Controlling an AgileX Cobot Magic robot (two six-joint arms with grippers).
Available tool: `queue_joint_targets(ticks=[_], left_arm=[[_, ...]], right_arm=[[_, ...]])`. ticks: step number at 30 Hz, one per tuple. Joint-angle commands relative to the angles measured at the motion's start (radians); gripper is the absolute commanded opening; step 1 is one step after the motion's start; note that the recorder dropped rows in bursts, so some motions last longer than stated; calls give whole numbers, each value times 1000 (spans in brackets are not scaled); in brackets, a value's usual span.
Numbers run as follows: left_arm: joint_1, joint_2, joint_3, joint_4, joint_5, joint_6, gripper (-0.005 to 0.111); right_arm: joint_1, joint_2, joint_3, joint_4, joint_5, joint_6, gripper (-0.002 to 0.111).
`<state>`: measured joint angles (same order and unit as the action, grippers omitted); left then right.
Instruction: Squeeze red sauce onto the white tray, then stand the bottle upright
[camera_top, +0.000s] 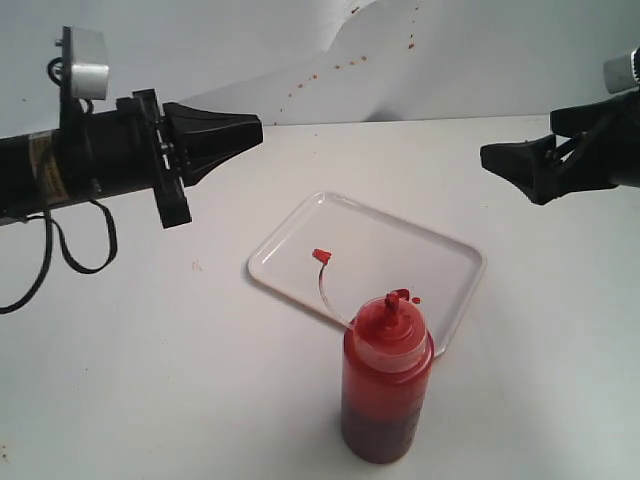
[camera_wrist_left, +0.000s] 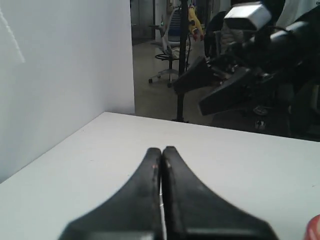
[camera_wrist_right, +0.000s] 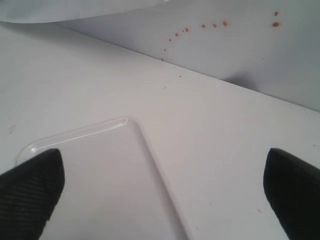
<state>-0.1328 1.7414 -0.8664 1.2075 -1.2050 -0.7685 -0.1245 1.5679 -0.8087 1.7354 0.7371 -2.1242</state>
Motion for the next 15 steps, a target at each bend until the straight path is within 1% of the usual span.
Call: queue_joint_targets(ticks=[1,4,11,15], left_arm=[[-45,-170,96,18,62,-42,0],[-88,-288,146,18,133,-52,0],[-196,-552,253,13,214,-195,0],[-240,-707,326,37,331,-223,0]], right_arm=[[-4,-1,-7,9,33,8,105],[-4,-1,-7,9,33,8,105],[-4,-1,-7,9,33,8,105],[-4,-1,-7,9,33,8,105]])
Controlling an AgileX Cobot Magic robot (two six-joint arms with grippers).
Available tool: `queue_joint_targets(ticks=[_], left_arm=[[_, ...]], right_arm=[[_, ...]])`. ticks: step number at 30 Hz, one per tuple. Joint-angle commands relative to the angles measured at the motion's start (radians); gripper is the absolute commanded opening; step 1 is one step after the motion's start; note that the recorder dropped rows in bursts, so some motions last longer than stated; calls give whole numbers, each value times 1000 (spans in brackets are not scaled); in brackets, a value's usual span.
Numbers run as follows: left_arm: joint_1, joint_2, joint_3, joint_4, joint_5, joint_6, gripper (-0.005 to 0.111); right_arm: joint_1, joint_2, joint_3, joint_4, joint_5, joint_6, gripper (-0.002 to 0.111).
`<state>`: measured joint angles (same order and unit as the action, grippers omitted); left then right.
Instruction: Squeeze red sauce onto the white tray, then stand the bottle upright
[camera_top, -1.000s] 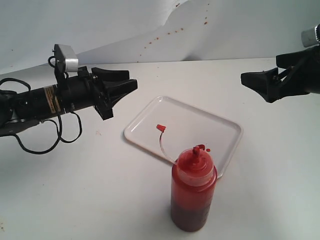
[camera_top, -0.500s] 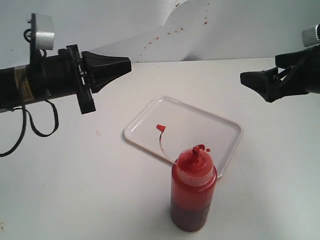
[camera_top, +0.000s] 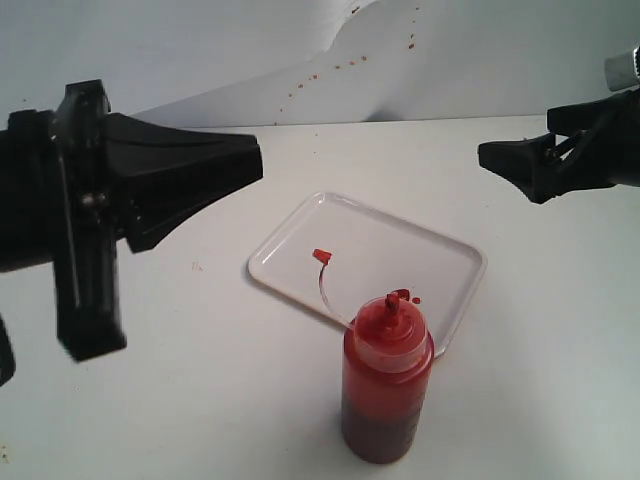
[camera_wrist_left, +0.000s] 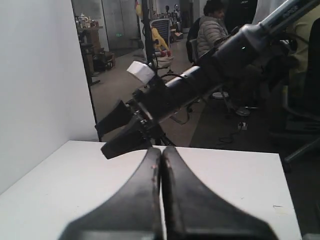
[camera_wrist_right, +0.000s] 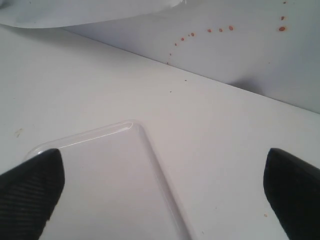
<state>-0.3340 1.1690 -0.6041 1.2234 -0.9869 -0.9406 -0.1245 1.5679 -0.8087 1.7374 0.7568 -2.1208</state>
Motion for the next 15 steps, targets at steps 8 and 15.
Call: queue_joint_targets(ticks=[8,15], left_arm=[[-39,-416,157,116,147,-135,0],[-39,-592,159,222,34,-152,0]], right_arm=[[-4,-1,-7,7,13,7,105],[-4,-1,-7,7,13,7,105]])
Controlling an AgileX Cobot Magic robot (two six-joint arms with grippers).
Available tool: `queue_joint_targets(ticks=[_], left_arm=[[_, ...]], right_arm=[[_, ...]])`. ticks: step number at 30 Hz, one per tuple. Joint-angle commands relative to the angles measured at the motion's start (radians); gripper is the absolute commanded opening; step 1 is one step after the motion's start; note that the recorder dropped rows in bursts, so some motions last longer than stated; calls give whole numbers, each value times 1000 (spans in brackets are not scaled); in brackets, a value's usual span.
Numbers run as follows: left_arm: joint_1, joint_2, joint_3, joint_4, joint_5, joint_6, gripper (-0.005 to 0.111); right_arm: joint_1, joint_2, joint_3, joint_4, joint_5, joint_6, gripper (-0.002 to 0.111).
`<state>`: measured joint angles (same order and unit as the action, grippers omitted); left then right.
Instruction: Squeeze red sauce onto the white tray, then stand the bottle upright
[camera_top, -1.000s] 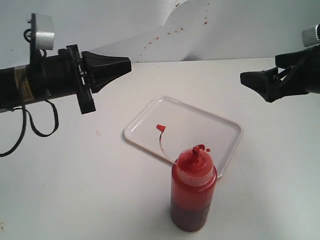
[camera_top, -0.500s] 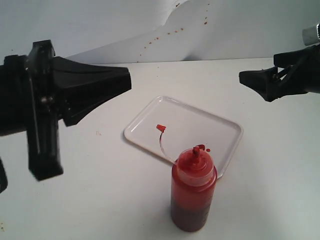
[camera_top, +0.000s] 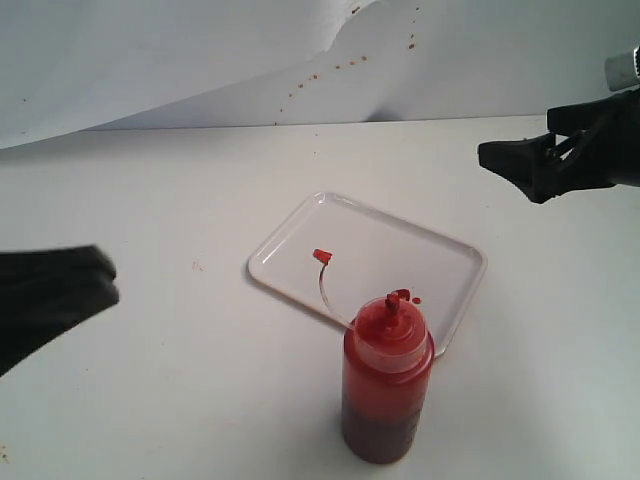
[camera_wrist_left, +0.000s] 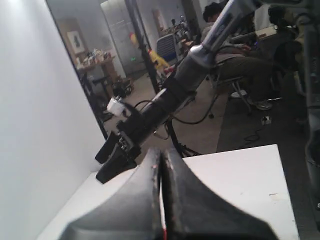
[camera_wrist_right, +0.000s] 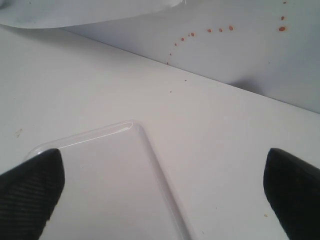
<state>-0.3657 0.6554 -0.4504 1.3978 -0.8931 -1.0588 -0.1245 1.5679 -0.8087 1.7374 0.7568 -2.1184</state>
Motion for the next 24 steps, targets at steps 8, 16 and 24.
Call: queue_joint_targets(ticks=[8,16,24], left_arm=[[-12,-155,5,65,19,-255,0],[71,-380,35,347,185,-736,0],[134,-614,83,347,293,-828,0]], right_arm=[[-4,-1,-7,7,13,4,105],[-4,-1,-7,7,13,4,105],[-4,-1,-7,7,13,4,105]])
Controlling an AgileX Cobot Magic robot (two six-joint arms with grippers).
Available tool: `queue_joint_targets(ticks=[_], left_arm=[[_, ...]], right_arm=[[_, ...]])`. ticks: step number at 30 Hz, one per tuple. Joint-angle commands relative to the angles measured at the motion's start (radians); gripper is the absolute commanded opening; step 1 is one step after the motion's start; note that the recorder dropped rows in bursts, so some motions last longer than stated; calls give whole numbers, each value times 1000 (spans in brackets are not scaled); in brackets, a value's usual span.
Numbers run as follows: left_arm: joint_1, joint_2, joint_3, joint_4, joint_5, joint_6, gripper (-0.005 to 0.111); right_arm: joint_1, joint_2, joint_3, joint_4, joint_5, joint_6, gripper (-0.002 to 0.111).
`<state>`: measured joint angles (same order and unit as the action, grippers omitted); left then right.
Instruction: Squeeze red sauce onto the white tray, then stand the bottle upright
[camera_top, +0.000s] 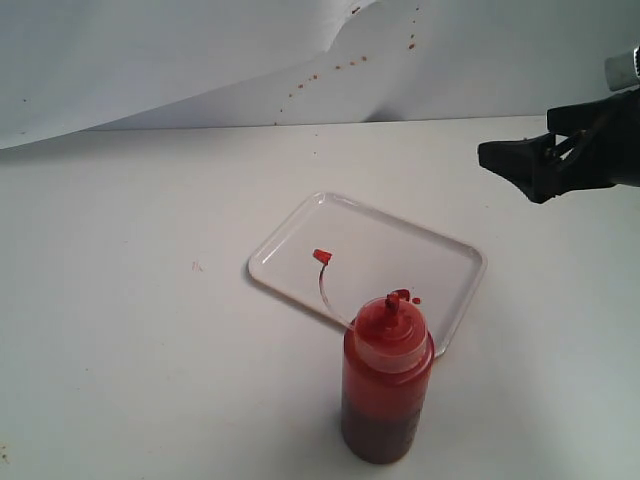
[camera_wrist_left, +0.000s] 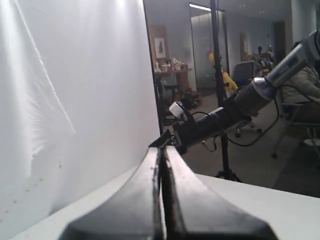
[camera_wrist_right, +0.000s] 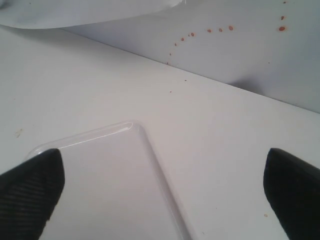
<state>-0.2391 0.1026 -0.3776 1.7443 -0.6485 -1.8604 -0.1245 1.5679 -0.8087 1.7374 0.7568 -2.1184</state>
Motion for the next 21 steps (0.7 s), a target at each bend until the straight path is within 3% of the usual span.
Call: queue_joint_targets(ticks=[1,5,9,10,12,15,19,21], left_arm=[[8,-67,11,0,53,-26,0],[8,-67,11,0,69,-57,0],[8,-67,48,-9,183,-57,0],[8,-67,70,-77,216,-36,0],[8,-67,139,-438,268,121,0],[8,-67,246,-986,298,712,0],[-3,-67,325,-1358,326,1154,0],[-5,-67,347,-1544,409,1339,0]], right_arm=[[-4,-1,-7,7,13,4,105],[-4,-1,-7,7,13,4,105],[-4,-1,-7,7,13,4,105],[-4,-1,-7,7,13,4,105],[-4,-1,-7,7,13,4,105],[-4,-1,-7,7,13,4,105],[-4,-1,-7,7,13,4,105],[-4,-1,-7,7,13,4,105]])
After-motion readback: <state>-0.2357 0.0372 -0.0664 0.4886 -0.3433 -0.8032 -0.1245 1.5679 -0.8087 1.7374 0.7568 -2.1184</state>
